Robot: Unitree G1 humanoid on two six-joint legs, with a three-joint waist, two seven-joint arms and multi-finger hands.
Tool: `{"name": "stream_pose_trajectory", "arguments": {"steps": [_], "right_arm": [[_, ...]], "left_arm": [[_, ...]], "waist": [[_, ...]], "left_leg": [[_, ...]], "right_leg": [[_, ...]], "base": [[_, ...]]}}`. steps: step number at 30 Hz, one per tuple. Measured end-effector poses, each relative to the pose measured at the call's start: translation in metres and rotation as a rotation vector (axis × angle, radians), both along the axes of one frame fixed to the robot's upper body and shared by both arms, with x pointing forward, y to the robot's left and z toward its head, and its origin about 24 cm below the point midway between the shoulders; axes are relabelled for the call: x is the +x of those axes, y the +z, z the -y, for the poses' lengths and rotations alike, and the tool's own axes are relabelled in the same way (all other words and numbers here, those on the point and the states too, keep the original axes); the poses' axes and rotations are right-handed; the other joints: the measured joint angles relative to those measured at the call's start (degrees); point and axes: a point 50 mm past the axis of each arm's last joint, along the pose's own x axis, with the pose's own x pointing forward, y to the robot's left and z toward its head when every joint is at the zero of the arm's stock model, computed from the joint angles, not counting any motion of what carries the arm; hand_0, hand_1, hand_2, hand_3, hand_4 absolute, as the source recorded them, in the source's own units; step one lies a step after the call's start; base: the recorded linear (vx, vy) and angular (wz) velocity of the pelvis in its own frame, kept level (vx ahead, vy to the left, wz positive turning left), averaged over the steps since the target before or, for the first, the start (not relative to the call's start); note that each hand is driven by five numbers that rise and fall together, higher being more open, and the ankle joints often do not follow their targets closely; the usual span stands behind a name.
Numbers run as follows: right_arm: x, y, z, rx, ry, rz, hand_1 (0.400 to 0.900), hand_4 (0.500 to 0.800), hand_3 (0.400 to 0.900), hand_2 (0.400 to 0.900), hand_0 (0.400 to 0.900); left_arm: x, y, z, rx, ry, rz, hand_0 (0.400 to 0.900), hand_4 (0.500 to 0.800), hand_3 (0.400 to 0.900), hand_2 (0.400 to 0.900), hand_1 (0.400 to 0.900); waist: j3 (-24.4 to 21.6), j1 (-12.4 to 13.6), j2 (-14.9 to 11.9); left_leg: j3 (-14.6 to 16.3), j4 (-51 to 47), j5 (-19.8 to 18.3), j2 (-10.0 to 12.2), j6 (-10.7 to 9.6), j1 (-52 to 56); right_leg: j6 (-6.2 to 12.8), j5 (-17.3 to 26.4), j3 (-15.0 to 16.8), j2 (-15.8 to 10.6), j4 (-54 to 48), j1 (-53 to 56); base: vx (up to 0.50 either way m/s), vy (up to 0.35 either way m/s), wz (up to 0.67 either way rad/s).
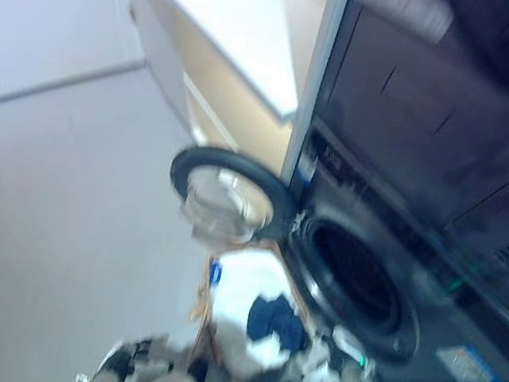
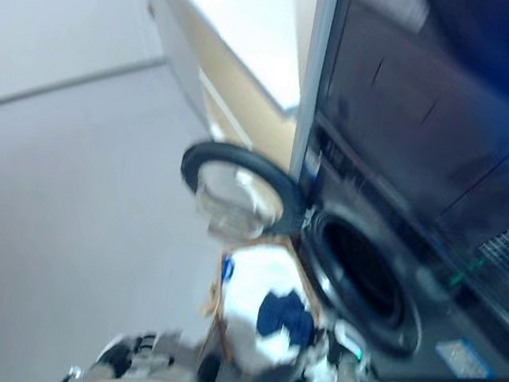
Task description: Put the clothes in the basket into the washing machine.
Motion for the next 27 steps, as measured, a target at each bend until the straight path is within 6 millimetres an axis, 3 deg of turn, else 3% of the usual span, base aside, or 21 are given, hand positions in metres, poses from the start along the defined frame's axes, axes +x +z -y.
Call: {"name": "stream_pose_trajectory", "arguments": {"steps": [4, 7, 11, 18, 27], "right_arm": [[0.055, 0.037, 0.013, -0.069, 0.02, 0.179, 0.9, 0.8, 0.9, 0.9, 0.9], [0.082, 0.057, 0.009, -0.09, 0.027, 0.281, 0.9, 0.8, 0.9, 0.9, 0.9], [0.102, 0.075, 0.006, -0.108, 0.026, 0.372, 0.9, 0.8, 0.9, 0.9, 0.9], [0.142, 0.121, 0.018, -0.225, 0.023, 0.487, 0.9, 0.8, 0.9, 0.9, 0.9], [0.184, 0.215, 0.057, -0.348, -0.079, 0.695, 0.9, 0.8, 0.9, 0.9, 0.9]], "left_arm": [[0.042, 0.014, 0.01, -0.019, -0.017, 0.156, 0.9, 0.8, 0.9, 0.9, 0.9], [0.053, 0.02, 0.013, -0.03, -0.001, 0.224, 0.9, 0.8, 0.9, 0.9, 0.9], [0.063, 0.026, 0.019, -0.056, 0.01, 0.294, 0.9, 0.8, 0.9, 0.9, 0.9], [0.082, 0.04, 0.04, -0.14, -0.005, 0.414, 0.9, 0.8, 0.9, 0.9, 0.9], [0.092, 0.05, 0.056, -0.21, -0.047, 0.472, 0.9, 0.8, 0.9, 0.9, 0.9]], "waist": [[9.0, 0.6, 2.7], [13.0, 0.6, 3.3], [16.8, 1.7, 3.7], [19.3, 3.5, 6.9], [19.5, 6.1, 8.1]], "left_leg": [[-0.7, 4.5, 0.6, -0.9, 0.2, -8.4], [-1.2, 5.3, 1.4, -1.5, 0.4, -12.5], [-1.5, 6.0, 2.4, -2.3, 0.7, -15.8], [-3.7, 7.6, 3.1, -4.0, 1.3, -21.0], [-4.6, 9.3, 3.9, -6.1, 1.9, -26.3]], "right_leg": [[-0.72, -0.4, -0.1, -1.5, 5.6, -8.0], [-1.08, -1.1, -0.1, -3.0, 8.2, -12.6], [-1.01, -0.9, -0.3, -4.0, 9.8, -15.9], [-0.9, -1.0, -1.6, -6.0, 12.4, -20.3], [-0.26, -1.9, -1.5, -8.6, 16.5, -25.8]], "base": [[-0.11, 0.058, 0.13], [-0.05, 0.044, 0.09], [-0.02, 0.039, 0.12], [0.06, 0.032, 0.17], [0.04, 0.028, 0.12]]}}
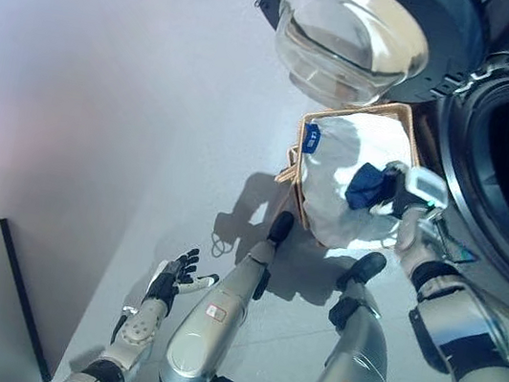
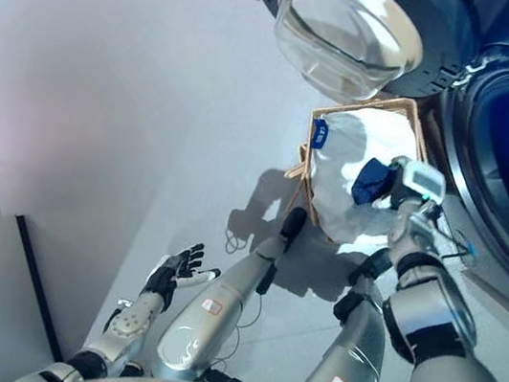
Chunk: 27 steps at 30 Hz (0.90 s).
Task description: Put the clothes in the basket into the washing machine.
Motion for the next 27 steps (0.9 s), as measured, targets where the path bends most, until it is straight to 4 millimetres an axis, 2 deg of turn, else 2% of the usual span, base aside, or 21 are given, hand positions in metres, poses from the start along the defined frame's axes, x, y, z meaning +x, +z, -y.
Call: {"name": "stream_pose_trajectory", "arguments": {"steps": [4, 8, 14, 16, 22, 27], "right_arm": [[0.004, 0.02, 0.01, -0.002, -0.038, 0.045, 0.9, 0.8, 0.9, 0.9, 0.9], [0.003, 0.019, 0.012, -0.007, -0.043, 0.036, 0.9, 0.8, 0.9, 0.9, 0.9], [-0.004, 0.021, 0.028, -0.035, -0.085, 0.017, 0.9, 0.8, 0.9, 0.9, 0.9], [-0.005, 0.022, 0.03, -0.042, -0.09, 0.006, 0.9, 0.8, 0.9, 0.9, 0.9], [-0.014, 0.038, 0.057, -0.087, -0.152, 0.019, 0.9, 0.8, 0.9, 0.9, 0.9], [-0.016, 0.038, 0.061, -0.099, -0.161, 0.011, 0.9, 0.8, 0.9, 0.9, 0.9]], "left_arm": [[0.005, 0.006, 0.007, -0.028, -0.027, 0.033, 0.9, 0.8, 0.9, 0.9, 0.9], [0.008, 0.011, 0.011, -0.053, -0.034, 0.058, 0.9, 0.8, 0.9, 0.9, 0.9], [0.01, 0.016, 0.021, -0.093, -0.077, 0.085, 0.9, 0.8, 0.9, 0.9, 0.9], [0.008, 0.015, 0.022, -0.1, -0.085, 0.078, 0.9, 0.8, 0.9, 0.9, 0.9], [0.009, 0.019, 0.026, -0.147, -0.092, 0.094, 0.9, 0.8, 0.9, 0.9, 0.9], [0.007, 0.022, 0.028, -0.171, -0.104, 0.103, 0.9, 0.8, 0.9, 0.9, 0.9]], "waist": [[-0.1, 0.2, 0.7], [0.1, 0.3, 1.3], [0.9, 0.1, 4.9], [0.9, 0.1, 4.9], [0.8, 0.2, 5.0], [0.8, 0.0, 5.0]], "left_leg": [[-0.8, 0.8, 0.2, -0.9, 0.2, -1.7], [-0.8, 1.5, 0.3, -1.5, 0.4, -3.5], [-0.5, 2.0, 1.1, -2.8, 0.8, -6.4], [0.2, 2.0, 1.3, -3.1, 1.0, -7.3], [0.8, 2.9, 1.7, -4.3, 1.4, -9.4], [1.9, 3.5, 1.7, -5.0, 1.2, -10.8]], "right_leg": [[0.59, -0.4, 0.1, -1.0, 1.4, -1.5], [0.69, -0.5, 0.4, -1.6, 2.5, -3.4], [1.14, -0.9, 2.0, -3.2, 5.1, -7.5], [1.15, -0.9, 2.9, -3.6, 6.0, -9.1], [1.24, -1.7, 4.6, -5.2, 8.7, -12.6], [1.33, -2.0, 6.3, -6.0, 10.6, -15.3]], "base": [[0.03, 0.03, 0.05], [0.0, 0.033, 0.04], [-0.02, 0.056, 0.02], [-0.01, 0.07, -0.02], [0.01, 0.061, -0.02], [0.01, 0.008, -0.04]]}}
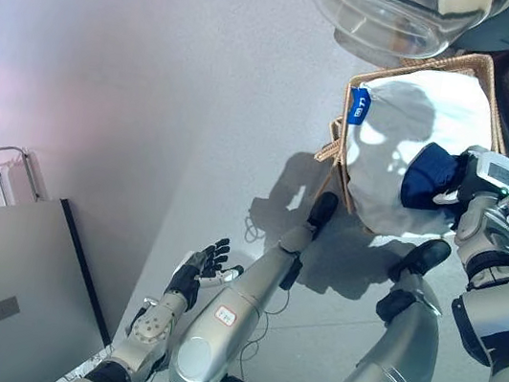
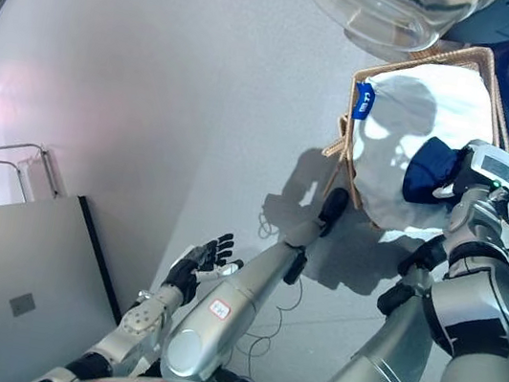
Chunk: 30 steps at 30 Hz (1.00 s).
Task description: Put the clothes in the basket into the washing machine.
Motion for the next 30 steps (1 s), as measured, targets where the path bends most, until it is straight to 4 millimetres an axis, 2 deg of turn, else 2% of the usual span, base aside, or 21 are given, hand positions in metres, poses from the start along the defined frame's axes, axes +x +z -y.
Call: {"name": "stream_pose_trajectory", "arguments": {"steps": [6, 7, 8, 9, 19, 27, 29, 30], "right_arm": [[-0.002, -0.001, 0.003, -0.01, -0.004, -0.009, 0.9, 0.8, 0.9, 0.9, 0.9], [-0.002, -0.001, 0.002, -0.01, -0.003, -0.009, 0.824, 0.754, 0.824, 0.824, 0.824], [-0.002, -0.002, 0.003, -0.011, -0.004, -0.012, 0.706, 0.684, 0.706, 0.706, 0.706], [-0.002, -0.002, 0.002, -0.011, -0.003, -0.009, 0.4, 0.5, 0.4, 0.4, 0.4], [0.002, -0.002, -0.004, -0.003, 0.001, -0.005, 0.4, 0.5, 0.4, 0.4, 0.4], [0.002, -0.022, -0.017, 0.048, 0.022, -0.037, 0.4, 0.5, 0.4, 0.4, 0.4], [0.001, -0.031, -0.021, 0.126, 0.011, -0.013, 0.4, 0.5, 0.4, 0.4, 0.4], [0.001, -0.04, -0.028, 0.219, -0.005, 0.016, 0.4, 0.5, 0.4, 0.4, 0.4]], "left_arm": [[0.002, 0.004, 0.002, -0.019, -0.009, 0.011, 0.9, 0.8, 0.9, 0.9, 0.9], [0.001, 0.004, 0.002, -0.021, -0.009, 0.01, 0.9, 0.8, 0.9, 0.9, 0.9], [0.001, 0.004, 0.002, -0.021, -0.009, 0.011, 0.9, 0.8, 0.9, 0.9, 0.9], [0.002, 0.004, 0.002, -0.022, -0.009, 0.012, 0.9, 0.8, 0.9, 0.9, 0.9], [0.002, 0.005, 0.004, -0.031, -0.008, 0.01, 0.9, 0.8, 0.9, 0.9, 0.9], [0.001, 0.004, 0.003, -0.025, -0.007, 0.002, 0.9, 0.8, 0.9, 0.9, 0.9], [0.0, 0.002, 0.003, -0.022, -0.007, -0.006, 0.9, 0.8, 0.9, 0.9, 0.9], [-0.001, 0.0, 0.003, -0.019, -0.003, -0.014, 0.9, 0.8, 0.9, 0.9, 0.9]], "waist": [[0.0, -0.4, 0.0], [0.0, -0.3, 0.0], [0.0, -0.5, 0.0], [0.0, -0.4, 0.0], [0.0, -1.0, 0.0], [0.0, -1.5, 0.0], [0.0, -1.8, 0.0], [0.0, -2.3, 0.0]], "left_leg": [[0.8, 1.3, -0.2, 0.0, 0.4, -1.0], [1.0, 1.3, -0.2, -0.1, 0.4, -1.0], [1.3, 1.4, -0.2, -0.2, 0.5, -1.0], [1.4, 1.4, -0.2, -0.2, 0.5, -1.1], [1.5, 1.4, -0.1, -0.1, 0.6, -0.7], [1.6, 1.3, -0.1, 0.1, 0.6, 1.4], [1.6, 1.2, -0.2, 0.2, 0.7, 2.7], [1.7, 1.1, -0.3, 0.4, 0.5, 3.6]], "right_leg": [[-0.07, 0.0, 1.0, 0.1, 0.3, -1.0], [-0.07, 0.1, 1.5, 0.3, 0.5, -1.2], [-0.08, 0.1, 1.8, 0.2, 0.8, -1.5], [-0.08, 0.1, 1.9, 0.2, 0.8, -1.7], [-0.35, 0.3, 2.0, 0.3, 0.9, -1.5], [-0.25, 0.4, 2.0, 0.6, 0.0, 0.9], [-0.53, 0.4, 2.0, 0.9, -0.6, 2.3], [-0.51, 0.8, 2.1, 1.3, -1.4, 3.4]], "base": [[0.01, 0.005, -0.1], [0.0, -0.003, -0.04], [0.01, -0.006, -0.06], [0.0, -0.017, -0.03], [0.0, 0.0, 0.0], [0.01, -0.003, -0.05], [0.02, 0.009, -0.18], [0.02, 0.001, -0.18]]}}
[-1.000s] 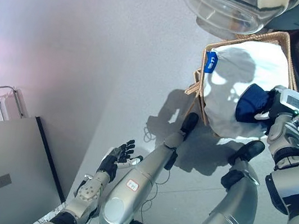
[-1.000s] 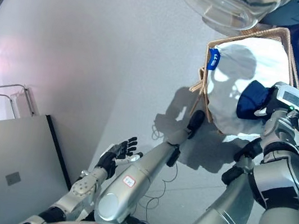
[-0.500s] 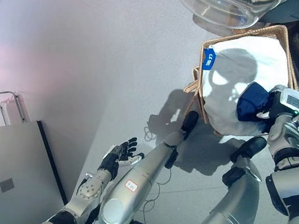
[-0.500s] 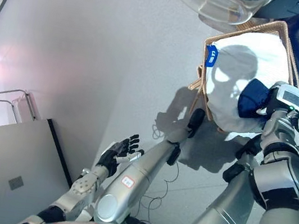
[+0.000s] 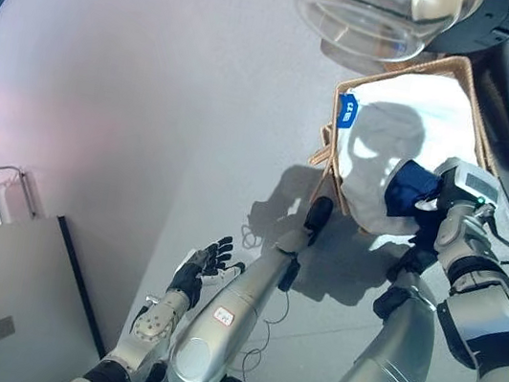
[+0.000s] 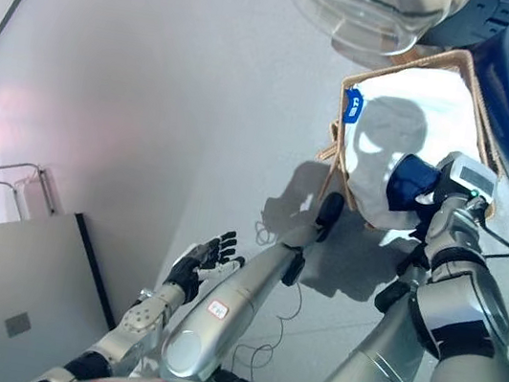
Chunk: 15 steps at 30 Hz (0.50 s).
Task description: Put the clothes in the basket into the washing machine.
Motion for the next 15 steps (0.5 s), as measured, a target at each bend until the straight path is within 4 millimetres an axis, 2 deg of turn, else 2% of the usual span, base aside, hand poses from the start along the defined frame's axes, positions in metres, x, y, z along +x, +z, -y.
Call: {"name": "stream_pose_trajectory", "arguments": {"steps": [2, 5, 8, 11, 13, 15], "right_arm": [[-0.001, -0.013, -0.01, 0.175, -0.051, 0.078, 0.4, 0.5, 0.4, 0.4, 0.4], [-0.005, -0.043, -0.037, 0.531, -0.152, 0.198, 0.4, 0.5, 0.4, 0.4, 0.4], [-0.008, -0.064, -0.065, 0.821, -0.256, 0.29, 0.4, 0.5, 0.4, 0.4, 0.4], [-0.004, -0.065, -0.081, 1.102, -0.384, 0.446, 0.4, 0.5, 0.4, 0.4, 0.4], [0.003, -0.054, -0.09, 1.266, -0.426, 0.574, 0.4, 0.5, 0.4, 0.4, 0.4], [0.012, -0.034, -0.092, 1.347, -0.391, 0.704, 0.4, 0.5, 0.4, 0.4, 0.4]], "left_arm": [[-0.003, -0.004, -0.001, 0.003, 0.011, -0.021, 0.9, 0.8, 0.9, 0.9, 0.9], [-0.007, -0.007, -0.002, 0.013, 0.028, -0.038, 0.9, 0.8, 0.9, 0.9, 0.9], [-0.007, -0.008, 0.001, 0.012, 0.026, -0.041, 0.9, 0.8, 0.9, 0.9, 0.9], [-0.01, -0.01, 0.005, 0.013, 0.026, -0.051, 0.9, 0.8, 0.9, 0.9, 0.9], [-0.013, -0.013, 0.007, 0.023, 0.027, -0.064, 0.9, 0.8, 0.9, 0.9, 0.9], [-0.016, -0.016, 0.006, 0.033, 0.031, -0.081, 0.9, 0.8, 0.9, 0.9, 0.9]], "waist": [[0.0, -0.6, 0.0], [0.0, -1.9, 0.0], [-0.1, -3.1, 0.1], [-0.1, -3.4, 0.2], [-0.3, -3.4, 0.4], [-0.7, -3.4, 1.0]], "left_leg": [[0.6, -0.5, -0.1, 0.6, 0.2, 1.6], [1.7, -2.3, -0.1, 1.6, 0.3, 4.2], [2.9, -3.2, -0.2, 2.2, 0.6, 5.4], [3.5, -5.5, 0.5, 3.0, 0.3, 7.6], [3.9, -7.0, 0.9, 3.3, 0.2, 9.6], [4.3, -7.9, 0.9, 3.6, 0.2, 11.3]], "right_leg": [[0.11, 1.1, 0.0, 0.8, -2.1, 2.2], [0.46, 2.9, 0.2, 2.1, -6.0, 5.2], [0.22, 4.6, -0.2, 2.6, -8.8, 6.6], [-0.02, 6.6, -0.3, 3.9, -12.2, 8.9], [-0.06, 7.4, -0.4, 4.5, -14.3, 10.9], [0.07, 8.0, -0.3, 5.0, -16.1, 12.8]], "base": [[0.02, 0.009, -0.21], [-0.01, 0.02, -0.21], [-0.04, 0.026, -0.2], [0.03, 0.017, -0.17], [0.04, 0.034, -0.21], [0.04, 0.02, -0.2]]}}
